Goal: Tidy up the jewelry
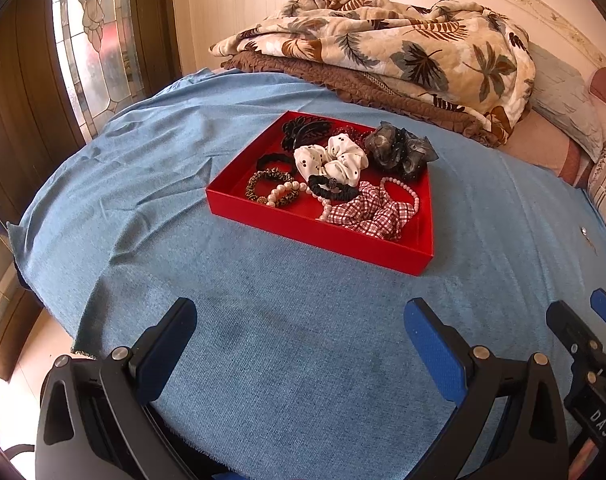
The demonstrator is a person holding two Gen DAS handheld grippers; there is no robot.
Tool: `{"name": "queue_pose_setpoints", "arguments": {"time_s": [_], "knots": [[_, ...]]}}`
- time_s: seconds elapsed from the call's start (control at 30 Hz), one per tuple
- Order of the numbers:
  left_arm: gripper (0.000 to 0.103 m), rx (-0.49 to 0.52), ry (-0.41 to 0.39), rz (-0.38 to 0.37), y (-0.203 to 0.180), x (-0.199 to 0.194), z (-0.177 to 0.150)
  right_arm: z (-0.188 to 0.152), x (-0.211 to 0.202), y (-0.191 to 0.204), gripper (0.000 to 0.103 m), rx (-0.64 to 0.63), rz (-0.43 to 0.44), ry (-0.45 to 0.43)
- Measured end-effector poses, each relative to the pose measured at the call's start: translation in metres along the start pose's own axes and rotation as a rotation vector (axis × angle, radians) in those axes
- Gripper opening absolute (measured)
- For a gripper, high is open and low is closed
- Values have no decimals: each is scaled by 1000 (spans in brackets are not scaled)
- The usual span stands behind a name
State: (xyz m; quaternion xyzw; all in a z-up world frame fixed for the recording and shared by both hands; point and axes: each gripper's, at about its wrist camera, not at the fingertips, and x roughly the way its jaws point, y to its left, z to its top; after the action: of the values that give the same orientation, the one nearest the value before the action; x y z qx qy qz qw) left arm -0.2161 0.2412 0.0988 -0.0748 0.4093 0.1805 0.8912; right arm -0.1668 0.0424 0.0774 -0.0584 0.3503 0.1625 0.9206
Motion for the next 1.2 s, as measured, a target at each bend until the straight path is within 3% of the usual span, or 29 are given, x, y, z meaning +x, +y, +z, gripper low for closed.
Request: {"name": "queue_pose_setpoints", "arguments": {"time_s": [0.93,1.2], "knots": [[103,-23,60,6,14,32,-1,7,30,26,86,-84,32,44],[103,-10,21,39,13,29,15,9,36,25,86,-77,47,51]]}}
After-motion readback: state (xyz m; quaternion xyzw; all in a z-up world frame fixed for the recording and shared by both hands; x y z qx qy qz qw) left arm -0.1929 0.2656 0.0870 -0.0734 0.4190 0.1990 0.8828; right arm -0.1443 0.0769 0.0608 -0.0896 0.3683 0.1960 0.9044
